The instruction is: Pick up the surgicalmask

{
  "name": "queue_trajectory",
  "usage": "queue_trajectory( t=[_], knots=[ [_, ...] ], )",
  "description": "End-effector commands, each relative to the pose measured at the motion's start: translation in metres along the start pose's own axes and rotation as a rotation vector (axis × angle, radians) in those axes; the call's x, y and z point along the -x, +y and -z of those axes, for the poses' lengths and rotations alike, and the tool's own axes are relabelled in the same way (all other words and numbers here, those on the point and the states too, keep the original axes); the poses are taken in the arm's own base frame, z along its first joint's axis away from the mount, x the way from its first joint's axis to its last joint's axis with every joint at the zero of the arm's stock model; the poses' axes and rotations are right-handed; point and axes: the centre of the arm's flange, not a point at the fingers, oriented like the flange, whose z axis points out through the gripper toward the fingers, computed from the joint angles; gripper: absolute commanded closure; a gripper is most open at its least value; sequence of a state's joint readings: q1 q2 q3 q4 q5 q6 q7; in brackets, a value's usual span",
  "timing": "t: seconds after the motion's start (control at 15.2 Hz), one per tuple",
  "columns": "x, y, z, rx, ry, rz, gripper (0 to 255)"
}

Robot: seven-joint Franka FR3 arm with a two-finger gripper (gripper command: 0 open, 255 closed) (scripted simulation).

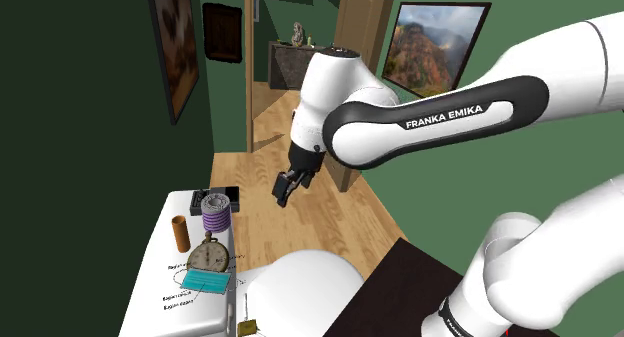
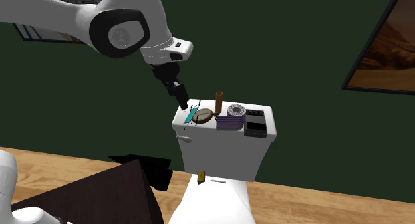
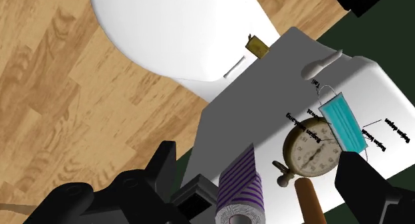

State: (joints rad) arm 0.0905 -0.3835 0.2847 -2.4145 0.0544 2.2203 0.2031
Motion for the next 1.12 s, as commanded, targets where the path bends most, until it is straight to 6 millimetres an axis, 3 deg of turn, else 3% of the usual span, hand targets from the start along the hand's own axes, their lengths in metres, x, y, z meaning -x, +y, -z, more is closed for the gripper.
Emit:
queue_trajectory(
  t=[0.0, 1.06],
  knots=[
    [-0.010, -0.018, -0.018, 0.008, 0.017, 0.025, 0],
    [-0.082, -0.155, -0.162, 0.086, 0.137, 0.215, 0]
  ],
)
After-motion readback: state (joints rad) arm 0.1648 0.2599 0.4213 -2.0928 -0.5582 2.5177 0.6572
